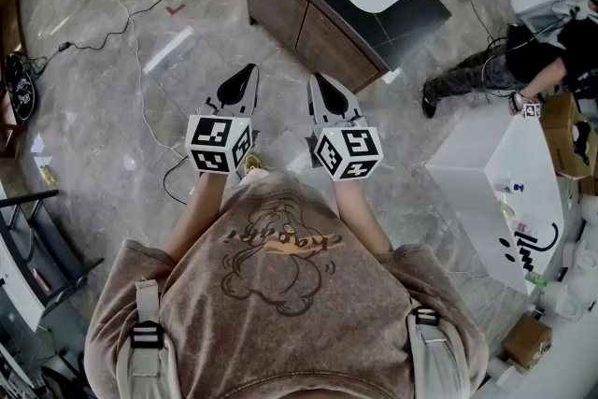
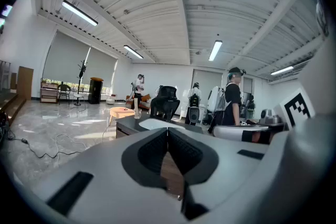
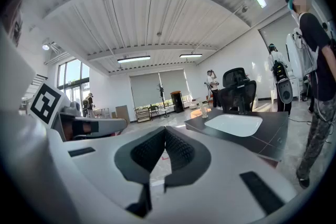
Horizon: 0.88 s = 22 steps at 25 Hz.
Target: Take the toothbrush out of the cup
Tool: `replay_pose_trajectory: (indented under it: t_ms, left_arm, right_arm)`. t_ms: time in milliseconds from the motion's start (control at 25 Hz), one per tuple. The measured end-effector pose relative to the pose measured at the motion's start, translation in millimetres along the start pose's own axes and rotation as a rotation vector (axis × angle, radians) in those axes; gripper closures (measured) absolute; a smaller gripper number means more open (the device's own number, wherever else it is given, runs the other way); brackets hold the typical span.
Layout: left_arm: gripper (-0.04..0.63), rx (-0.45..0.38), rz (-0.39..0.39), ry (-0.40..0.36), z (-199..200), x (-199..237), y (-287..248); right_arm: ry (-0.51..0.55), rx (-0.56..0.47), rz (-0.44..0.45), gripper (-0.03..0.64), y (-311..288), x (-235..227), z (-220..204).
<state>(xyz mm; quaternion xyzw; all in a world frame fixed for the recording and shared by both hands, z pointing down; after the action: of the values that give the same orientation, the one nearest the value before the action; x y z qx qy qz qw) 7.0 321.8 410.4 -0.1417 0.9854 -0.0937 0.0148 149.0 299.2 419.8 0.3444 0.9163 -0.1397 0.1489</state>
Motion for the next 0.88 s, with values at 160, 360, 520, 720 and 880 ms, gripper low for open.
replay_pose_trajectory:
  t_ms: [160,360,520,720,880]
  left_arm:
    - [0.578,0.006,-0.003,-0.001,0,4,-1]
    - [0.578,0.009,-0.014,-0.008,3,13,-4]
    - [0.578,0.012,-0.027,-0.009,1,29,-11]
    - [0.578,-0.002,-0.054,-0.005,2,46,-11]
    - [0.578,0.003,-0.063,-0.003,0,57,-18]
  right_arm:
    - [0.0,0.001,-0.001,0.6,-4,2,0]
    - [-0.015,-0.009,-0.001,0.6,-13,5,1]
    - [-0.022,-0.02,-0.012,0.6,-28,8,2]
    - [-0.014,-0.036,-0.049,0.599,-42,6,-3]
    - [-0.019,-0.032,-0.074,0.6,-48,2,-4]
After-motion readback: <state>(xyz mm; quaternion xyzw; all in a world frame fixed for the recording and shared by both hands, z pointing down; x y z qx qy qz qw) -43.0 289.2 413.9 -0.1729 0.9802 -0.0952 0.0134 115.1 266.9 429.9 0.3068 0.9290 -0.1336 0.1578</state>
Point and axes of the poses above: the fingertips, and each gripper's own axes: y backward along the fingers, x to its left, z out of its top, the point moved 3 cm from there along y, backward along the fingers, and after that the axes turned 10 degrees about -y, right-handed, at the moved point
